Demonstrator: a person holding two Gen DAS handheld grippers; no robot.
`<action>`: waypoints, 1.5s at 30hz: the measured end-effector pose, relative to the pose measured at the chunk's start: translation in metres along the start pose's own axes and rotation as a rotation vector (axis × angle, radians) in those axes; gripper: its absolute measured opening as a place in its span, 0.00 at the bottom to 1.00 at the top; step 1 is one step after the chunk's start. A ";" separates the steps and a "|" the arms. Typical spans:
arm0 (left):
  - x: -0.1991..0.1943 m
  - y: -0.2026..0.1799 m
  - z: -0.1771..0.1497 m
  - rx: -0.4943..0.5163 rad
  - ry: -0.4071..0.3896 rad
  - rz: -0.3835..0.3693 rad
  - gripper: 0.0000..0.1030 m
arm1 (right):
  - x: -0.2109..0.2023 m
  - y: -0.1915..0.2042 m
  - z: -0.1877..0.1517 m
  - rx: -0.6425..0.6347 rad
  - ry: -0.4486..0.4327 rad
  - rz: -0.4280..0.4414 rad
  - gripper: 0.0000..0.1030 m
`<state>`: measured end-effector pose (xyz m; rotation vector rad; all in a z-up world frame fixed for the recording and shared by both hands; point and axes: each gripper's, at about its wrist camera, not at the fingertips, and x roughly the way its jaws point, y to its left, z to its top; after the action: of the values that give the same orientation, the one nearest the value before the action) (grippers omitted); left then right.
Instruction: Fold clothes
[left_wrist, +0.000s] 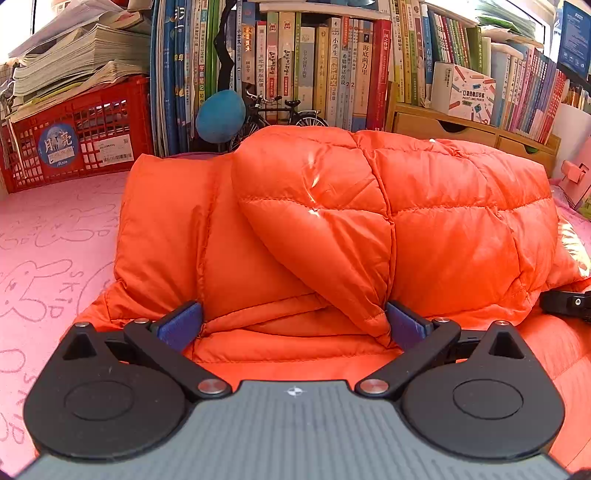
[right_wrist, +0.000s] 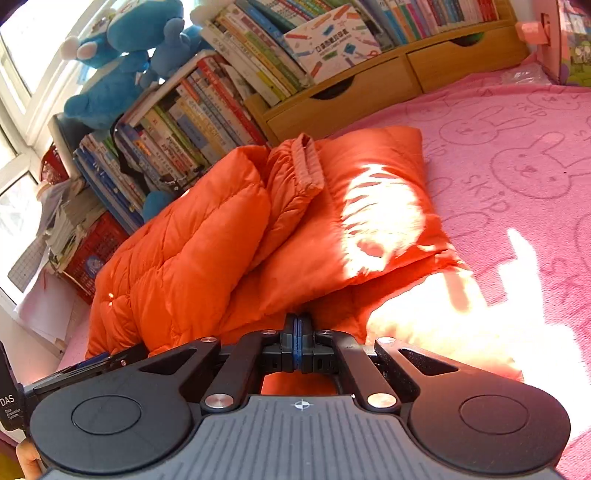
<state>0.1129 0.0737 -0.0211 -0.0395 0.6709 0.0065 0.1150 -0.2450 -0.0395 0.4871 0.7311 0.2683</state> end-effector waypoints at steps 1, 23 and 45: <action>-0.002 0.002 0.000 -0.006 -0.002 -0.003 1.00 | -0.003 -0.004 0.000 -0.001 -0.009 -0.011 0.00; -0.024 0.043 -0.008 -0.033 0.097 0.047 1.00 | -0.029 0.005 -0.012 -0.133 -0.067 -0.075 0.23; -0.108 0.105 -0.061 -0.006 0.066 0.382 1.00 | -0.238 -0.013 -0.144 -0.649 0.091 -0.191 0.69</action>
<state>-0.0118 0.1771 -0.0054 0.0833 0.7360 0.3760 -0.1545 -0.3032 -0.0024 -0.2116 0.7274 0.3309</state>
